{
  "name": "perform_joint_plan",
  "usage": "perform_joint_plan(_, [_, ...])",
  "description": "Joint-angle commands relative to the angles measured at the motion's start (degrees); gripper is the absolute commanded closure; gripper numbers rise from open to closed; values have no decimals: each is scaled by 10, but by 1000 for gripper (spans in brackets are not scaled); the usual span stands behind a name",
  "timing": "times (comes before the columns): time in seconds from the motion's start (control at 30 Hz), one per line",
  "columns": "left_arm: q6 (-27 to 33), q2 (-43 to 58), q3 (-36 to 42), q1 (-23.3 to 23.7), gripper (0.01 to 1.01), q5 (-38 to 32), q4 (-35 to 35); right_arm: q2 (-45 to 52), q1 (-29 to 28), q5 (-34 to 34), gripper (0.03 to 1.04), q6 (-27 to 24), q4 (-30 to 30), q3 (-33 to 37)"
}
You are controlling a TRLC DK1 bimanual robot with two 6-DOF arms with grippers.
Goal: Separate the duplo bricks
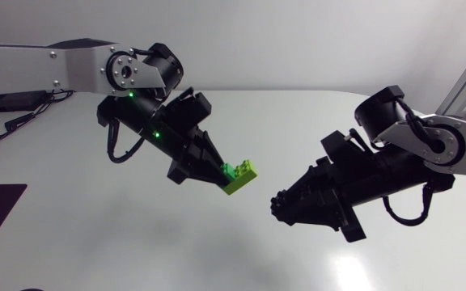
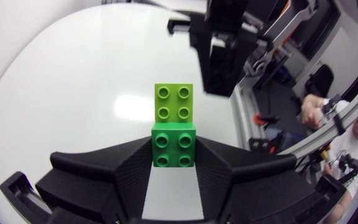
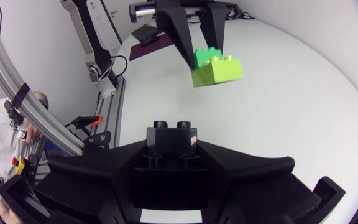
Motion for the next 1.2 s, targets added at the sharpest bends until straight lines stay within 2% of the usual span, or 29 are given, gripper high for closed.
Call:
perform_joint_plan(0.0, [28,-20,-32,-19,731,-84,9,-13,-10,1,805,-8,-5,-16])
perform_joint_plan(0.1, [38,-25,-71,-43,731,-245,47,-18,-12,1,805,-8,-9,-19])
perform_joint_plan(0.13, [44,-24,-80,-47,731,-280,52,-19,-11,1,805,-7,-9,-19])
perform_joint_plan(0.33, [48,10,-152,-73,731,-419,129,-26,-10,1,805,-1,-8,-21])
perform_joint_plan(0.73, [22,73,-175,-90,718,-428,184,-50,-11,2,803,0,-10,-37])
perform_joint_plan(0.83, [19,75,-177,-93,528,-428,184,-55,-12,2,802,0,-10,-40])
perform_joint_plan(0.9, [19,73,-177,-93,338,-426,184,-58,-11,2,802,0,-10,-43])
perform_joint_plan(1.0, [17,59,-162,-88,156,-410,179,-59,-11,2,802,-1,-9,-48])
perform_joint_plan(1.17, [-12,16,-114,-78,110,-328,151,-60,-16,-2,800,1,-7,-50])
